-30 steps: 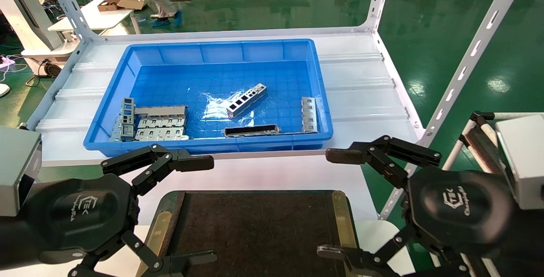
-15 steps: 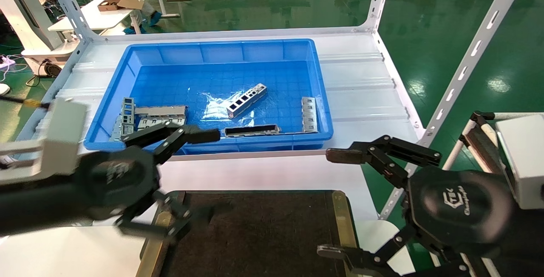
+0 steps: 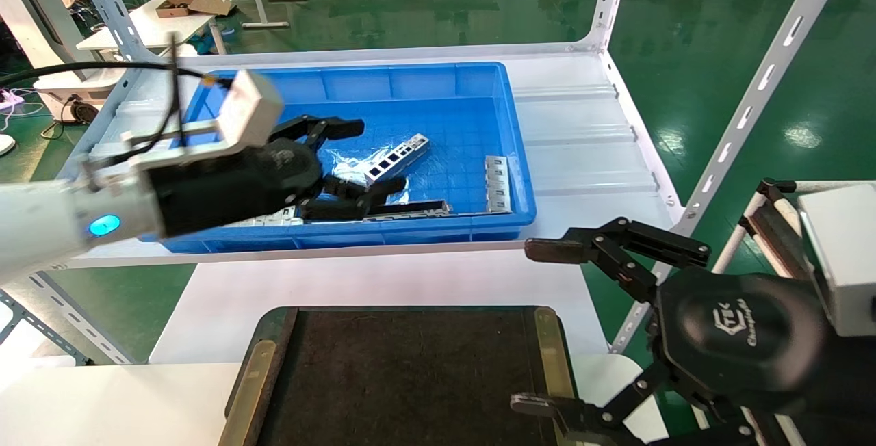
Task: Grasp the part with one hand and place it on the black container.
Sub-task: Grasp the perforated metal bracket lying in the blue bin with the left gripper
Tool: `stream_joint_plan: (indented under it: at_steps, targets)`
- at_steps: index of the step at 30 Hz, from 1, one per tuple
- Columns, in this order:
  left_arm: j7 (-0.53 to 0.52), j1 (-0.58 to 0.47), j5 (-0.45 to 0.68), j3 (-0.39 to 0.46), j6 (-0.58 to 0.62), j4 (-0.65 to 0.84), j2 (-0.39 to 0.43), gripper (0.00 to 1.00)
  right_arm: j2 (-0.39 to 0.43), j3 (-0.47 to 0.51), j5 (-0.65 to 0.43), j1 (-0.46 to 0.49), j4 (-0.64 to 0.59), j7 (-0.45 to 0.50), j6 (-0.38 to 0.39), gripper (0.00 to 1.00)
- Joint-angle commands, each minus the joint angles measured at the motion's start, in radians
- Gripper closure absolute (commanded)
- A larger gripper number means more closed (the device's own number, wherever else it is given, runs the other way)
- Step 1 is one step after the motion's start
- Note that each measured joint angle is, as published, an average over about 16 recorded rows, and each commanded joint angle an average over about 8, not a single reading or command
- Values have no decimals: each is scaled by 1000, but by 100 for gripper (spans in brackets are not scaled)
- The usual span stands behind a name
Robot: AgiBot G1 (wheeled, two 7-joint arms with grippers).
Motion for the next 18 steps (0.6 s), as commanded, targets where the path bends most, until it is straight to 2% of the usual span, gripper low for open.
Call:
stream_joint_plan:
  at_steps: [1,8,17,18]
  targets:
    - [12,-41,41,19,-33,71,44,0,0,0,0,0,0,0,0,0]
    - [95,-144,119,53,-148,340,187,0,0,-1,0,0,0,0,0,0]
    - [200,-221,159,66,-305,609,316,0,1,-1,1,0,0,-1,1,0]
    - [209,-226,160,66,-320,629,327,2,1,-1,1,0,0,-1,1,8]
